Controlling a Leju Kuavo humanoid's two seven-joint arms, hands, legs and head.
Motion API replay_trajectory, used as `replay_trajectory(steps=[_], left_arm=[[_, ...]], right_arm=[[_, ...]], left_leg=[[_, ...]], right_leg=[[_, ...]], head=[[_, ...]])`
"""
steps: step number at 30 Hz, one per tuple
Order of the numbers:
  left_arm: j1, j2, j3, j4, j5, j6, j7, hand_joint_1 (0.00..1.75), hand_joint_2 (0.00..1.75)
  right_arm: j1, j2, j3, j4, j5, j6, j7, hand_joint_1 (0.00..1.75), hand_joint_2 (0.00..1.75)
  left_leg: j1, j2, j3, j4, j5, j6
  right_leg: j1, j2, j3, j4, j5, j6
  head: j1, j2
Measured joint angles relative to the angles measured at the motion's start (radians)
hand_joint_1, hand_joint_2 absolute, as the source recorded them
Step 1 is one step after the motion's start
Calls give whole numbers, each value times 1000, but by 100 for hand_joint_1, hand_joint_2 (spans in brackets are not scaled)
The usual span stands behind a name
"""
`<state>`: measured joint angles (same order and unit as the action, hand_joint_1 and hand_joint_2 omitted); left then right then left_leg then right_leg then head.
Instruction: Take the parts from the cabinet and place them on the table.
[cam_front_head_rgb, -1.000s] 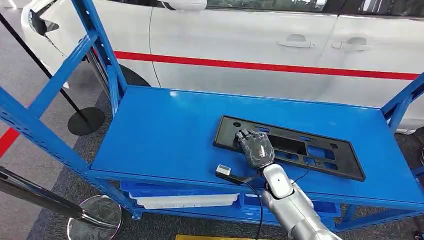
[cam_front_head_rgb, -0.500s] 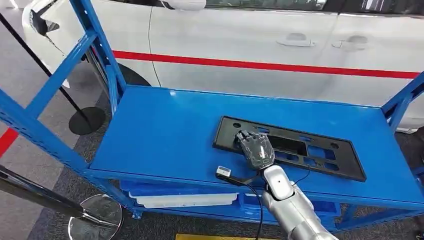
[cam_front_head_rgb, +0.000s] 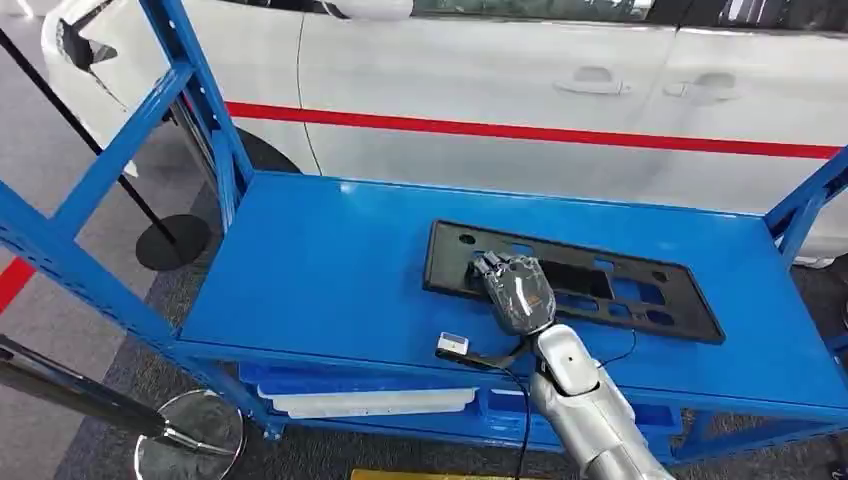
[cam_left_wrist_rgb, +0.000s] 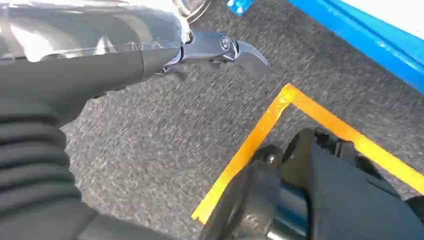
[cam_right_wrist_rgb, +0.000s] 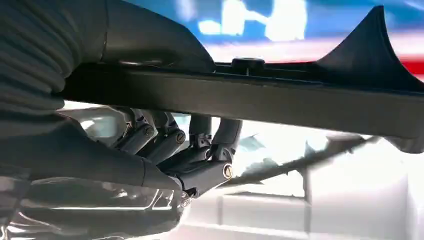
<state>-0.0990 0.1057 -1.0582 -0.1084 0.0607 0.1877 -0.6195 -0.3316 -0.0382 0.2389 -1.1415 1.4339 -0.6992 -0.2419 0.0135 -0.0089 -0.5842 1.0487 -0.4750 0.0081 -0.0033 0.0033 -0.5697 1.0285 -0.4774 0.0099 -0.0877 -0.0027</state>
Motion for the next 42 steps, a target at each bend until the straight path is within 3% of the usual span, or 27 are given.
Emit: replay_trajectory(steps=[2, 3, 5, 6, 7, 8, 10, 11, 12, 15, 17, 19, 21, 22, 23, 24, 26, 28, 30, 32, 33, 36, 37, 38, 39, 41, 42], left_arm=[[-1, 0, 1, 0, -2, -3, -1, 0, 175], [-4, 1, 2, 0, 0, -6, -2, 0, 175], [-12, 4, 7, 0, 0, -11, 0, 0, 175], [-12, 6, 9, 0, 0, -12, 1, 0, 175], [-12, 8, 11, 0, 1, -12, 4, 0, 175], [-11, 9, 11, 0, 1, -12, 5, 0, 175], [-12, 9, 11, 0, 0, -14, 5, 0, 175], [-14, 9, 11, 0, 0, -15, 2, 0, 175], [-18, 9, 11, 0, 0, -19, -2, 0, 175], [-20, 9, 11, 0, 2, -29, -15, 0, 175], [-19, 9, 12, 0, -3, -29, -19, 0, 175], [-20, 9, 12, 0, -2, -29, -20, 0, 175], [-19, 9, 12, 0, 0, -29, -20, 0, 175], [-17, 9, 12, 0, 0, -29, -20, 0, 175], [-17, 9, 12, 0, 0, -29, -20, 0, 175], [-17, 9, 13, 0, 0, -29, -21, 0, 175], [-18, 9, 17, 0, 0, -29, -23, 0, 175], [-18, 9, 18, 0, 0, -28, -29, 0, 175], [-18, 9, 20, 0, -1, -26, -34, 0, 175], [-20, 4, 26, -1, 0, -26, -43, 0, 175], [-20, 4, 29, -1, 0, -26, -47, 0, 175], [-21, 5, 35, 0, 0, -24, -51, 0, 175], [-20, 5, 35, 0, 1, -24, -51, 0, 175], [-20, 6, 35, 0, 2, -26, -51, 0, 175], [-20, 6, 35, 0, 2, -28, -51, 0, 175], [-20, 6, 35, -1, -1, -32, -47, 0, 175], [-20, 6, 35, -1, 0, -32, -45, 0, 175]], right_arm=[[25, 29, -34, -75, -125, 0, -202, 171, 175], [32, 49, -51, -113, -236, 0, -330, 171, 175], [49, 55, -31, -190, -472, -3, -376, 171, 175], [55, 41, -9, -239, -572, -3, -376, 171, 175], [59, 25, 17, -292, -669, 8, -378, 171, 175], [59, 3, 45, -344, -756, 22, -379, 171, 175], [59, -27, 96, -473, -929, 85, -381, 171, 175], [57, -40, 124, -532, -992, 121, -381, 171, 175], [57, -55, 150, -586, -1049, 165, -381, 171, 175], [56, -90, 210, -736, -1195, 277, -381, 171, 175], [50, -108, 240, -817, -1246, 315, -381, 171, 175], [45, -114, 255, -864, -1260, 324, -381, 171, 175], [45, -123, 275, -898, -1262, 330, -381, 171, 175], [45, -127, 281, -910, -1265, 332, -381, 171, 175], [45, -131, 285, -920, -1274, 344, -381, 171, 175], [44, -132, 287, -927, -1288, 363, -381, 171, 175], [38, -132, 287, -965, -1368, 466, -381, 171, 175], [37, -118, 272, -994, -1489, 650, -381, 171, 175], [44, -88, 234, -994, -1636, 838, -381, 171, 175], [41, -77, 199, -977, -1826, 956, -367, 171, 175], [38, -76, 188, -965, -1891, 994, -358, 171, 175], [36, -74, 171, -910, -1973, 1049, -313, 171, 175], [39, -74, 169, -894, -1977, 1054, -307, 171, 175], [43, -75, 169, -877, -1973, 1054, -302, 171, 175], [47, -75, 167, -869, -1965, 1049, -299, 171, 175], [53, -76, 166, -861, -1953, 1044, -297, 171, 175], [54, -76, 166, -860, -1944, 1042, -294, 171, 175]], left_leg=[[7, 1, 4, -10, 5, 11], [7, 3, 4, -11, 6, 14], [5, 2, 3, -11, 5, 17], [5, 2, 4, -11, 4, 19], [5, 1, 7, -11, 4, 19], [5, 0, 11, -11, 1, 19], [4, 1, 21, -11, -3, 14], [4, 2, 24, -13, -6, 11], [-3, 4, 21, -11, -8, 7], [1, 3, 19, -21, -1, -9], [0, 4, 17, -8, -17, -17], [-1, 4, -28, 103, -86, -19], [-1, 4, -99, 252, -145, -24], [-1, 4, -114, 281, -144, -26], [-1, 4, -108, 263, -122, -26], [0, 4, -86, 213, -86, -25], [0, 4, -6, 36, 6, -20], [-4, 2, 14, -14, -6, -11], [-5, 0, 11, -9, -4, -4], [3, 1, 15, -21, 5, 11], [3, 1, 16, -24, 7, 15], [3, 3, 12, -24, 9, 18], [3, 3, 11, -23, 9, 18], [3, 3, 11, -22, 12, 19], [3, 2, 12, -22, 12, 19], [4, -1, 15, -21, 12, 17], [3, -2, 12, -22, 12, 14]], right_leg=[[-3, 0, -9, 22, -23, 10], [-3, -1, -31, 74, -59, 14], [-8, -2, -108, 243, -135, 20], [-8, -2, -136, 299, -147, 21], [-8, -2, -145, 312, -137, 20], [-8, -1, -134, 280, -106, 18], [-6, -2, -60, 110, -7, 4], [-1, -1, -22, 25, 23, -5], [4, -1, -11, 8, 10, -8], [7, -3, -19, 2, 11, -11], [-4, -11, -5, -25, 23, -24], [-4, -12, -3, -27, 23, -34], [0, -12, -4, -27, 22, -36], [1, -11, -4, -25, 21, -37], [1, -10, -3, -24, 20, -37], [1, -10, -3, -21, 19, -36], [0, -7, -3, -9, 10, -30], [7, -3, -12, 5, 4, -21], [6, -5, -12, 1, 8, -14], [6, -4, -14, 5, -1, -4], [4, -4, -21, 30, -23, 3], [-5, -4, -121, 248, -129, 19], [-8, -4, -144, 297, -139, 22], [-11, -4, -142, 296, -125, 24], [-13, -4, -121, 253, -94, 24], [-16, -4, -32, 75, -2, 18], [-14, -2, -4, 12, 4, 12]], head=[[0, 0], [0, 0], [0, 0], [0, 0], [0, 0], [0, 0], [0, 0], [0, 0], [0, 0], [0, 0], [0, 0], [0, 0], [0, 0], [0, 0], [0, 0], [0, 0], [0, 0], [0, 0], [0, 0], [0, 0], [0, 0], [0, 0], [0, 0], [0, 0], [0, 0], [0, 0], [0, 0]])
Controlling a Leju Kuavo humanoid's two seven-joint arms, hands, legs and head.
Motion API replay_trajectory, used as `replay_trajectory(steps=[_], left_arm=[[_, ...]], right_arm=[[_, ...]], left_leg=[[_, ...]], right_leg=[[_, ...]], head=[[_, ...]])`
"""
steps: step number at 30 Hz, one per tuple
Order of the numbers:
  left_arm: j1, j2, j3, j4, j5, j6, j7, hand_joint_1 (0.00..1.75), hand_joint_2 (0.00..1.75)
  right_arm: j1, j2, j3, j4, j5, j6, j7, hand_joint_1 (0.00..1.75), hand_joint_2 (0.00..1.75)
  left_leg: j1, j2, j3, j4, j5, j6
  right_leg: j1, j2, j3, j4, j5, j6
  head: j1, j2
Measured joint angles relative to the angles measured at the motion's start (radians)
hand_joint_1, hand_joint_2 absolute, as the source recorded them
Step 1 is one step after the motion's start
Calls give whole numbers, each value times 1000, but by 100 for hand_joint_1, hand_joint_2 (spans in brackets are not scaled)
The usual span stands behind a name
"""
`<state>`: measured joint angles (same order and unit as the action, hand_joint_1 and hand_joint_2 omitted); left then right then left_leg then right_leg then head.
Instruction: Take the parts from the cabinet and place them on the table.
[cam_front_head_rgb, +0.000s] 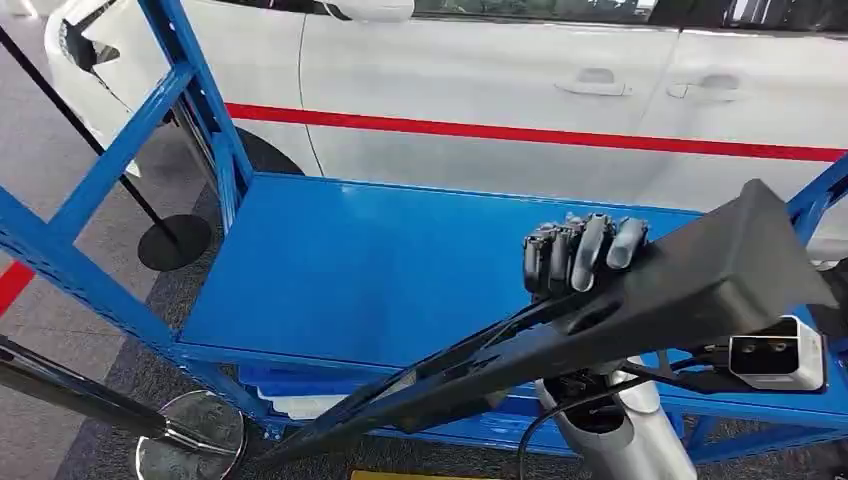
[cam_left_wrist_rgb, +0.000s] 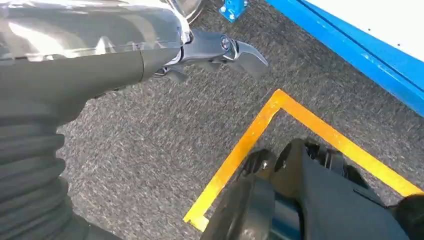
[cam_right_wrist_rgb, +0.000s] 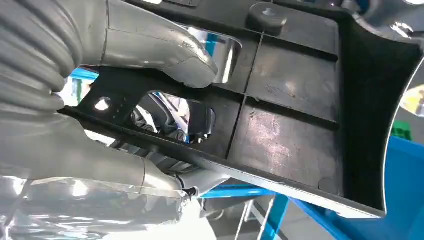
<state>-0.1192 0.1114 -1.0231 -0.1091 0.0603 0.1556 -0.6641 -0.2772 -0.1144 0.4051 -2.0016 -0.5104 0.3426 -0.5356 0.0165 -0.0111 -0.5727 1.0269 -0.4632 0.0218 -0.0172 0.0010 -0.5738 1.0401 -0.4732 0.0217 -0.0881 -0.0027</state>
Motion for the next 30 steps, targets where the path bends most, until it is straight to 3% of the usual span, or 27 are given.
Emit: replay_trajectory(steps=[1, 4, 5, 6, 7, 9, 10, 11, 12, 14, 15, 16, 19, 20, 21, 22, 23, 24, 25, 26, 27, 28, 29, 30], left_arm=[[-2, 0, 0, 0, 0, 0, 2, 0, 175], [-2, 2, 0, 0, 0, 4, 6, 0, 175], [-2, 4, 0, 0, 0, 8, 7, 0, 175], [-1, 6, 0, 0, 1, 12, 9, 0, 175], [-2, 6, 0, 0, 0, 15, 10, 0, 175], [-1, 6, 0, 0, 0, 19, 14, 0, 175], [1, 7, 0, 0, 0, 22, 15, 0, 175], [2, 7, 0, 0, 0, 24, 18, 0, 175], [3, 8, 0, 0, 0, 24, 20, 0, 175], [2, 11, 0, 0, 0, 23, 24, 0, 175], [-1, 12, 0, 0, 0, 22, 26, 0, 175], [-4, 13, 0, 0, 0, 18, 29, 0, 175], [-3, 19, -4, 0, 0, 7, 48, 0, 175], [-3, 19, -7, 0, -2, 5, 54, 0, 175], [-8, 19, -12, 0, 1, 3, 58, 0, 175], [-9, 21, -14, 0, 1, 3, 66, 0, 175], [-9, 21, -18, 0, 1, 3, 72, 0, 175], [-8, 21, -23, 0, 1, 3, 79, 0, 175], [-7, 21, -26, 0, 1, 6, 86, 0, 175], [-6, 21, -27, 0, 1, 9, 94, 0, 175], [-4, 21, -27, 0, 1, 14, 101, 0, 175], [-2, 21, -27, 0, 0, 16, 105, 0, 175], [0, 19, -28, 0, 0, 19, 108, 0, 175], [1, 19, -28, 0, 0, 22, 113, 0, 175]], right_arm=[[2, -1, 1, 3, 6, -1, 0, 171, 175], [8, -3, 3, 13, 31, -14, 0, 171, 175], [9, -3, 5, 16, 42, -16, -1, 171, 175], [9, -3, 11, 20, 50, -17, -1, 171, 175], [10, -3, 19, 24, 56, -18, -2, 171, 175], [15, -3, 26, 34, 67, -24, -8, 171, 175], [17, -3, 30, 39, 74, -33, -13, 171, 175], [18, -3, 33, 43, 84, -40, -21, 171, 175], [18, -3, 35, 47, 97, -51, -30, 171, 175], [17, -3, 37, 53, 127, -73, -50, 171, 175], [16, -3, 39, 54, 137, -78, -57, 171, 175], [13, -3, 40, 54, 150, -91, -65, 171, 175], [-19, -5, 62, 60, 158, -146, -68, 171, 175], [-37, -8, 71, 60, 146, -166, -62, 171, 175], [-53, -13, 76, 61, 137, -176, -60, 171, 175], [-73, -20, 82, 63, 125, -183, -57, 171, 175], [-93, -26, 89, 66, 116, -190, -60, 171, 175], [-110, -33, 95, 69, 105, -197, -63, 171, 175], [-120, -43, 99, 74, 92, -201, -67, 171, 175], [-125, -53, 103, 78, 79, -205, -74, 171, 175], [-129, -64, 110, 82, 69, -207, -75, 171, 175], [-131, -70, 115, 85, 64, -208, -76, 171, 175], [-135, -76, 120, 88, 58, -206, -77, 171, 175], [-139, -82, 124, 89, 53, -200, -77, 171, 175]], left_leg=[[-5, -1, -6, 5, 3, -8], [-3, 0, -13, -3, 14, -25], [-6, 1, -14, -1, 9, -33], [-4, 3, -23, 16, -16, -35], [-3, 4, -39, 70, -65, -36], [-3, 5, -90, 222, -153, -38], [-3, 5, -106, 279, -177, -39], [-3, 5, -101, 293, -175, -38], [-3, 5, -75, 262, -156, -37], [-3, 5, 35, 90, -90, -31], [-3, 5, 85, 8, -85, -26], [-11, 3, 81, -5, -82, -22], [-17, 3, 70, -2, -61, -6], [-13, 4, 62, -12, -46, 0], [-8, 12, 55, -13, -30, 7], [-7, 11, 39, -19, -16, 14], [-7, 12, 23, -18, -3, 15], [-8, 12, 9, -17, 6, 15], [-8, 12, -5, -16, 15, 15], [-8, 12, -20, -13, 24, 14], [-7, 12, -35, -10, 33, 12], [-7, 12, -47, -7, 39, 11], [-6, 11, -58, -4, 47, 8], [-6, 11, -65, -3, 55, 4]], right_leg=[[8, 1, -3, -9, 7, -5], [10, 3, -11, -9, 7, -15], [-1, -1, -10, -27, 17, -29], [2, -6, -10, -31, 24, -35], [3, -8, -15, -31, 29, -43], [10, -12, -27, -28, 36, -49], [13, -13, -35, -25, 41, -51], [15, -13, -45, -20, 46, -50], [16, -13, -54, -16, 49, -49], [17, -12, -69, -6, 57, -44], [17, -13, -75, 1, 61, -40], [23, -12, -80, 6, 65, -34], [13, -12, -83, -3, 89, -17], [18, -10, -87, -5, 100, -9], [12, -3, -102, 6, 74, -5], [13, -2, -116, 42, 13, 3], [10, -2, -132, 110, -54, 9], [7, -3, -146, 182, -103, 13], [6, -3, -155, 249, -132, 16], [5, -2, -153, 290, -132, 18], [4, -3, -128, 283, -105, 18], [4, -3, -90, 243, -73, 17], [4, -3, -28, 162, -39, 14], [4, -2, 35, 74, -30, 10]], head=[[0, 0], [0, 0], [0, 0], [0, 0], [0, 0], [0, 0], [0, 0], [0, 0], [0, 0], [0, 0], [0, 0], [0, 0], [0, 0], [0, 0], [0, 0], [3, 0], [3, 0], [3, 0], [3, 0], [3, 0], [3, 0], [3, 0], [3, 0], [3, 0]])
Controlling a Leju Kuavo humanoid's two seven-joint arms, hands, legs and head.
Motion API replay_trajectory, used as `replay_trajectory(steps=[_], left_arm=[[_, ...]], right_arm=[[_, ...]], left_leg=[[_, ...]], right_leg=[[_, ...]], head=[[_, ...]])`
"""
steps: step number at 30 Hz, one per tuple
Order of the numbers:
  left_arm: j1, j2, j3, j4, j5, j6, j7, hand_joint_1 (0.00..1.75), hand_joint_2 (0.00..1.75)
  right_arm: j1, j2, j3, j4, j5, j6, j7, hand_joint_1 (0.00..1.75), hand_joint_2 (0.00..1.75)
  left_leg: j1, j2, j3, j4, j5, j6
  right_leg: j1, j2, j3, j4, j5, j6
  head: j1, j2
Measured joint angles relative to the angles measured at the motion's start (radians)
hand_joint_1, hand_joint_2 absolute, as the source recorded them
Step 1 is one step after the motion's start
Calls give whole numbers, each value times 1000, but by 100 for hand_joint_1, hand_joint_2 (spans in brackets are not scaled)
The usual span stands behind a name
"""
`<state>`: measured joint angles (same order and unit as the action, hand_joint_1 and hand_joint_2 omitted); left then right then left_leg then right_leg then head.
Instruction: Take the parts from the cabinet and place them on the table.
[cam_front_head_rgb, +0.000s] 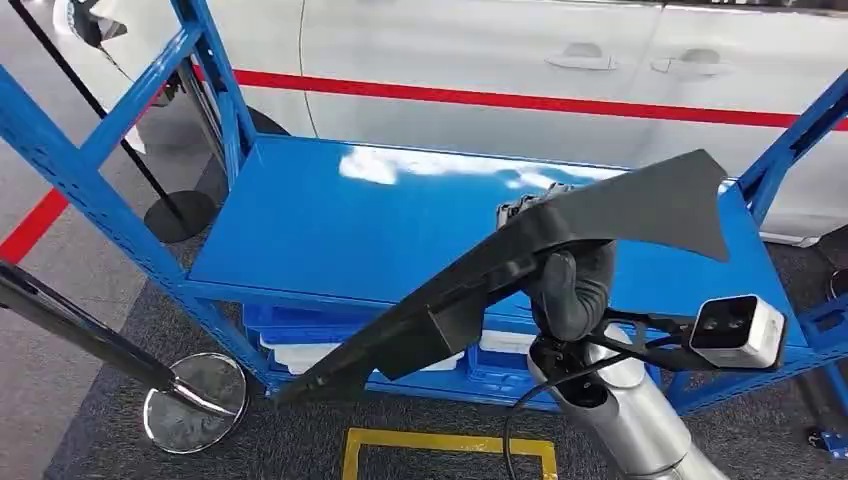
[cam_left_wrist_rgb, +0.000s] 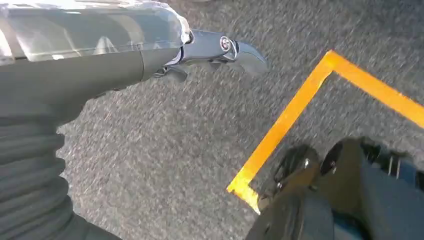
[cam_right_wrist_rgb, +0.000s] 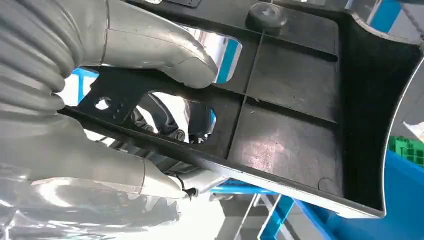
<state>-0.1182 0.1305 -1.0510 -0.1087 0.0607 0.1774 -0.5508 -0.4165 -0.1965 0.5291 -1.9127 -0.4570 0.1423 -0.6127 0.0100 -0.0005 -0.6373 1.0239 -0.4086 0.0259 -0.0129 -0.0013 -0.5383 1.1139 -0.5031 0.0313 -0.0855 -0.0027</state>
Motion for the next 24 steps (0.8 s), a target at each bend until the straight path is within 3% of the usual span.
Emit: replay_trajectory(steps=[1, 2, 4, 5, 6, 7, 9, 10, 11, 12, 13, 15, 16, 17, 19, 20, 21, 22, 23, 24], left_arm=[[0, 0, 0, 0, 0, 3, 8, 0, 175], [1, -1, 0, 0, 0, 8, 15, 0, 175], [5, -1, -2, 0, 0, 13, 24, 0, 175], [7, -1, -4, 0, 0, 13, 27, 0, 175], [10, -1, -8, 1, 0, 13, 28, 0, 175], [11, -1, -11, 1, 0, 12, 29, 0, 175], [10, -1, -23, 1, -9, 11, 32, 0, 175], [9, -1, -25, 1, -12, 11, 33, 0, 175], [10, -2, -25, 1, -11, 10, 34, 0, 175], [9, -2, -26, 1, -11, 9, 35, 0, 175], [8, -2, -28, 1, -11, 8, 36, 0, 175], [8, -3, -36, 1, -11, 5, 39, 0, 175], [8, -3, -40, 1, -11, 5, 39, 0, 175], [9, -3, -43, 1, -11, 5, 39, 0, 175], [7, -8, -48, 1, -10, 6, 38, 0, 175], [7, -8, -49, 1, -10, 6, 37, 0, 175], [11, -17, -50, 1, -10, 6, 34, 0, 175], [10, -17, -50, 2, -10, 6, 31, 0, 175], [13, -17, -50, 2, -10, 8, 27, 0, 175], [14, -17, -50, 2, -10, 8, 26, 0, 175]], right_arm=[[-4, -7, 4, 0, -2, 10, -1, 171, 175], [-5, -14, 8, -3, -2, 22, -3, 171, 175], [1, -34, 13, -9, 3, 49, -5, 171, 175], [8, -41, 13, -14, 14, 65, -6, 171, 175], [13, -50, 13, -16, 26, 74, -7, 171, 175], [20, -55, 13, -19, 37, 82, -8, 171, 175], [40, -63, 7, -33, 59, 90, -9, 171, 175], [51, -66, 2, -34, 66, 95, -10, 171, 175], [63, -71, -5, -37, 75, 101, -10, 171, 175], [72, -73, -8, -39, 81, 106, -10, 171, 175], [86, -76, -15, -44, 87, 125, -10, 171, 175], [121, -76, -38, -58, 97, 171, -11, 171, 175], [134, -76, -48, -64, 101, 193, -11, 171, 175], [143, -76, -61, -71, 107, 218, -11, 171, 175], [192, -63, -94, -83, 122, 284, -11, 171, 175], [228, -54, -123, -88, 127, 323, -11, 171, 175], [256, -48, -155, -88, 133, 366, -11, 171, 175], [269, -37, -178, -89, 133, 400, -11, 171, 175], [276, -27, -205, -89, 134, 433, -11, 171, 175], [287, -17, -226, -89, 136, 452, -11, 171, 175]], left_leg=[[-2, -1, -4, 0, 7, -5], [-4, 0, -7, 0, 16, -11], [0, -1, -8, -11, 36, -23], [-2, -2, -8, -14, 45, -30], [-1, -3, -15, -7, 29, -33], [0, -3, -30, 20, -19, -34], [3, -2, -70, 169, -146, -37], [3, -2, -87, 244, -175, -40], [3, -2, -95, 308, -175, -42], [3, -2, -84, 319, -151, -42], [3, -3, -55, 294, -116, -39], [2, -15, 56, 148, -67, -26], [1, -50, 118, 53, -94, -15], [2, -65, 162, -10, -121, -14], [-6, -52, 157, -22, -115, -17], [-8, -45, 155, -21, -109, -11], [8, -29, 147, -33, -93, -3], [5, -20, 135, -33, -82, 0], [5, -4, 122, -32, -73, 10], [5, 5, 109, -32, -65, 10]], right_leg=[[3, 1, 52, -81, -29, -7], [9, 2, 74, -131, -40, -15], [14, 2, 64, -124, -27, -22], [14, 1, 59, -129, -17, -30], [2, -6, 53, -137, -1, -42], [6, -6, 41, -137, 9, -52], [10, -7, 12, -134, 26, -63], [13, -8, -1, -133, 35, -64], [16, -8, -15, -131, 45, -64], [18, -2, -28, -125, 58, -61], [19, 4, -42, -120, 65, -58], [22, 16, -71, -107, 78, -52], [19, 20, -80, -97, 83, -50], [23, 26, -91, -93, 87, -45], [16, 39, -94, -95, 106, -33], [15, 47, -97, -99, 116, -24], [16, 48, -106, -95, 111, -18], [15, 33, -116, -78, 71, -12], [12, 20, -135, -28, 6, -8], [7, 14, -150, 38, -51, -2]], head=[[0, 0], [0, 0], [0, 0], [0, 0], [0, 0], [0, 0], [0, 0], [0, 0], [0, 0], [0, 0], [0, 0], [0, 0], [0, 0], [0, 0], [0, 0], [0, 0], [0, 0], [2, 0], [4, 0], [5, 0]])
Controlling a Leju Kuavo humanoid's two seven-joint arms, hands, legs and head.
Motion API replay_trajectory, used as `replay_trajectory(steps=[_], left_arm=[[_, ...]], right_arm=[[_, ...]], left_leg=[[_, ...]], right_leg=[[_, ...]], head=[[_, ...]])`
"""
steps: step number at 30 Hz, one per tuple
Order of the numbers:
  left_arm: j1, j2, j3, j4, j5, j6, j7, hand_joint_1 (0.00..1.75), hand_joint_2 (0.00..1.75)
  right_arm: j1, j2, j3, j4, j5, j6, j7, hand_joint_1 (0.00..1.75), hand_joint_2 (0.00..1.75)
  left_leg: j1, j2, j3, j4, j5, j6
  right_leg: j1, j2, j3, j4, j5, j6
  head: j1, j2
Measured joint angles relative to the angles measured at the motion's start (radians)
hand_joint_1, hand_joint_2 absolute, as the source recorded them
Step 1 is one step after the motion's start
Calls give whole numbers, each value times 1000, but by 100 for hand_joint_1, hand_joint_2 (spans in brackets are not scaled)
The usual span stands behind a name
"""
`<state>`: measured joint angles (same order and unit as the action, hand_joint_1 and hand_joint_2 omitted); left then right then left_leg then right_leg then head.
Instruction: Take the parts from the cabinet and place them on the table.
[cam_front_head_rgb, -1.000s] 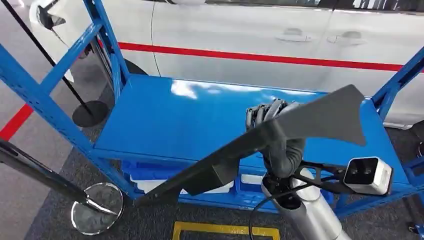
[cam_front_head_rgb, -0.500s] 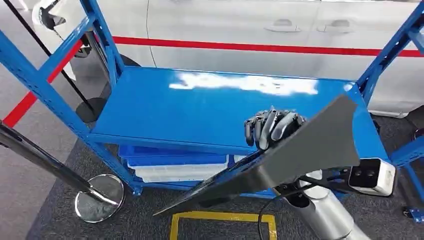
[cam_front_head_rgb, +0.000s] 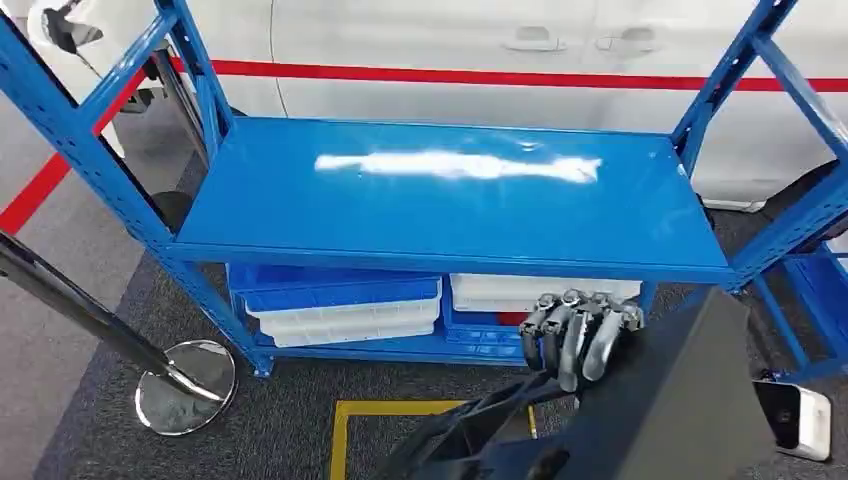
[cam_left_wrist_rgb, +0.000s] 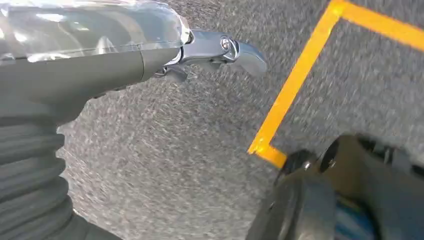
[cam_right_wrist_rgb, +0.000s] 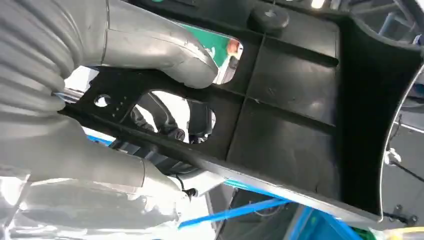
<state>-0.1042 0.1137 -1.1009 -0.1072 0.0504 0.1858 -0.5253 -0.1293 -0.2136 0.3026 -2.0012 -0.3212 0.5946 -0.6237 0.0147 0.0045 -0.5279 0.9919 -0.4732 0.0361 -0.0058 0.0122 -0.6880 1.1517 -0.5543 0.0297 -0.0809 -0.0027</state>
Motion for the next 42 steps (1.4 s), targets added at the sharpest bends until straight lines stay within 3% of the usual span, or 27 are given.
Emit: replay_trajectory(steps=[1, 2, 4, 6, 8, 9, 11, 12, 14, 16, 17, 19, 21, 22, 23, 24, 27, 28, 29, 31, 32, 34, 36, 37, 38, 39, 42], left_arm=[[1, 0, 0, 0, 0, 1, -2, 0, 175], [2, 0, 0, 0, 0, 2, -4, 0, 175], [3, -3, 0, 0, 0, 5, -7, 0, 175], [2, -5, 0, 0, 0, 8, -7, 0, 175], [0, -5, 0, 1, -1, 10, -8, 0, 175], [1, -5, 0, 1, 0, 11, -8, 0, 175], [1, -5, 0, 2, 2, 11, -8, 0, 175], [3, -5, 0, 3, 2, 11, -8, 0, 175], [5, -3, 0, 6, 1, 18, -8, 0, 175], [7, -3, 2, 7, -1, 25, -9, 0, 175], [8, -3, 3, 7, -1, 29, -11, 0, 175], [9, -3, 5, 8, -1, 33, -15, 0, 175], [9, -4, 8, 8, -1, 36, -17, 0, 175], [9, -4, 10, 8, -1, 39, -17, 0, 175], [8, -4, 13, 10, -1, 41, -17, 0, 175], [9, -4, 16, 12, -1, 44, -17, 0, 175], [10, -6, 28, 13, 2, 47, -15, 0, 175], [8, -8, 28, 14, 2, 48, -14, 0, 175], [7, -8, 29, 14, 2, 49, -11, 0, 175], [7, -8, 29, 14, 2, 51, -4, 0, 175], [6, -8, 29, 14, 2, 52, 0, 0, 175], [5, -8, 29, 15, 2, 54, 2, 0, 175], [6, -11, 29, 15, 2, 55, 2, 0, 175], [6, -11, 29, 15, 1, 55, 2, 0, 175], [6, -11, 30, 15, 1, 56, 2, 0, 175], [5, -11, 30, 15, 1, 57, 2, 0, 175], [6, -11, 30, 18, 2, 60, 2, 0, 175]], right_arm=[[13, 8, -19, 0, 6, 14, 0, 171, 175], [26, 19, -36, 3, 13, 27, 0, 171, 175], [41, 42, -63, 7, 31, 36, 0, 171, 175], [51, 64, -87, 8, 44, 51, 0, 171, 175], [53, 85, -103, 8, 55, 57, 0, 171, 175], [54, 93, -107, 6, 57, 57, 0, 171, 175], [60, 105, -112, 3, 58, 53, 0, 171, 175], [63, 108, -112, 1, 60, 50, 0, 171, 175], [65, 120, -112, -1, 60, 50, 0, 171, 175], [74, 129, -112, -2, 59, 64, 0, 171, 175], [76, 130, -112, -2, 56, 73, 0, 171, 175], [77, 132, -112, -1, 47, 91, 0, 171, 175], [76, 133, -112, 3, 42, 100, 0, 171, 175], [74, 135, -112, 5, 39, 105, 0, 171, 175], [69, 137, -112, 8, 34, 108, 0, 171, 175], [61, 138, -111, 12, 31, 108, 0, 171, 175], [32, 138, -110, 27, 22, 89, 0, 171, 175], [22, 138, -109, 34, 16, 76, 0, 171, 175], [9, 137, -105, 42, 2, 53, 0, 171, 175], [-22, 123, -89, 55, -26, 12, 0, 171, 175], [-35, 117, -78, 62, -40, -6, 0, 171, 175], [-52, 105, -65, 72, -52, -22, 0, 171, 175], [-70, 95, -53, 79, -60, -31, 0, 171, 175], [-78, 92, -48, 82, -60, -31, 0, 171, 175], [-83, 92, -44, 82, -60, -31, 0, 171, 175], [-83, 92, -42, 82, -60, -29, 0, 171, 175], [-82, 88, -34, 84, -57, -19, 0, 171, 175]], left_leg=[[0, 12, -13, 1, 10, 0], [0, 23, -27, 2, 20, -2], [2, 34, -57, 9, 36, -11], [5, 42, -86, 22, 49, -19], [3, 45, -100, 34, 60, -33], [3, 46, -100, 29, 71, -40], [6, 45, -102, 21, 93, -52], [3, 43, -106, 16, 100, -61], [9, 19, -131, 83, -5, -61], [9, 9, -166, 243, -118, -61], [9, 6, -176, 304, -135, -63], [8, 5, -153, 329, -93, -60], [7, 4, -65, 212, -26, -50], [5, 0, -2, 118, -20, -40], [-2, -2, 40, 51, -49, -36], [-3, -1, 51, 16, -59, -39], [-5, 1, 27, 4, -31, -27], [1, 7, 24, -1, -18, -23], [1, 7, 11, -1, -8, -15], [0, 11, -15, 1, 11, -9], [0, 12, -28, 3, 20, -9], [1, 13, -54, 9, 35, -12], [3, 12, -79, 23, 45, -19], [4, 12, -89, 31, 49, -24], [1, 12, -98, 35, 53, -30], [0, 11, -100, 38, 61, -37], [0, 11, -107, 22, 91, -58]], right_leg=[[-4, -3, -13, 73, -45, 7], [-10, -3, -18, 133, -53, 14], [-21, -8, 13, 148, 21, 25], [-28, -14, 112, 32, 80, 32], [-22, -18, 242, -162, 14, 24], [-19, -18, 249, -174, 5, 12], [-15, -17, 230, -169, 18, 0], [-16, -20, 221, -178, 30, -14], [-18, -23, 202, -176, 53, -38], [-9, -22, 174, -169, 71, -49], [-5, -22, 160, -165, 78, -51], [1, -19, 128, -151, 92, -50], [4, -15, 101, -135, 102, -47], [4, -14, 90, -127, 105, -44], [10, -14, 79, -121, 109, -40], [6, -14, 76, -118, 118, -33], [4, -12, 61, -127, 146, -14], [-2, -11, 53, -120, 122, -9], [-3, -12, 41, -91, 71, -1], [-9, -12, 3, 48, -38, 10], [-11, -12, -12, 120, -67, 15], [-18, -13, 4, 162, -32, 23], [-24, -13, 88, 53, 46, 27], [-26, -15, 149, -38, 64, 28], [-21, -15, 190, -109, 29, 24], [-15, -12, 207, -147, 19, 9], [-10, -12, 188, -147, 38, -13]], head=[[0, 0], [0, 0], [0, 0], [0, 0], [0, 0], [0, 0], [0, 0], [0, 0], [0, 0], [-1, 0], [0, 0], [0, 0], [0, 0], [-1, 0], [-1, 0], [0, 0], [0, 0], [0, 0], [0, 0], [0, 0], [0, 0], [0, 0], [0, 0], [0, 0], [0, 0], [0, 0], [0, 0]])
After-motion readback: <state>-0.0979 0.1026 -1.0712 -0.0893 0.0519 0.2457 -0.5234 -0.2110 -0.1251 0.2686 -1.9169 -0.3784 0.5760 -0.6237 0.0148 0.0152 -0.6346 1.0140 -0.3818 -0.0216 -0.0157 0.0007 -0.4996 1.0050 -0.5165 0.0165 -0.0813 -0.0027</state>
